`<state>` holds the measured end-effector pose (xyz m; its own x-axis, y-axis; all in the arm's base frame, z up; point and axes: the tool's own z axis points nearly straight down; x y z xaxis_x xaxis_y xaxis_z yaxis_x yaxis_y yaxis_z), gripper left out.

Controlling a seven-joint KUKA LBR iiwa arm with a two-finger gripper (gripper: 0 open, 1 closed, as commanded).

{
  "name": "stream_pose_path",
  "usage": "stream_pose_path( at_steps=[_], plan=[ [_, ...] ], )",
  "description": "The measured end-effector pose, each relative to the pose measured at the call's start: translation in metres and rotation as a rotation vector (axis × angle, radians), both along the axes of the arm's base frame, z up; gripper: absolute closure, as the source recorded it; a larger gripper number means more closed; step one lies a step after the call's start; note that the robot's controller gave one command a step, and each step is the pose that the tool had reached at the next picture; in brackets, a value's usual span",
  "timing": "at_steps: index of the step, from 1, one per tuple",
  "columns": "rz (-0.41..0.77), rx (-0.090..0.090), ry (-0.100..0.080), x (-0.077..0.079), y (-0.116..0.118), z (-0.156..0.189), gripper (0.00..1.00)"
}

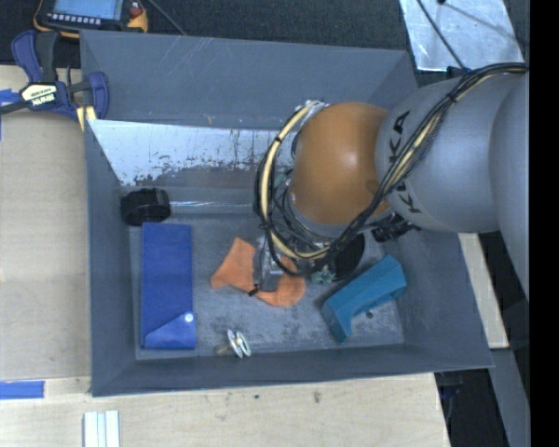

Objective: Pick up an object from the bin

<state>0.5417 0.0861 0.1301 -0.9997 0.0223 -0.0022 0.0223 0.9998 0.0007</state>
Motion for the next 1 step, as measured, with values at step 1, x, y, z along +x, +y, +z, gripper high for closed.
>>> stream_pose_path(
  at_steps=[1],
  plan=[
    [-0.01, 0.001, -0.001, -0.0275, -0.0284, -0.0073, 1.0]
  ],
)
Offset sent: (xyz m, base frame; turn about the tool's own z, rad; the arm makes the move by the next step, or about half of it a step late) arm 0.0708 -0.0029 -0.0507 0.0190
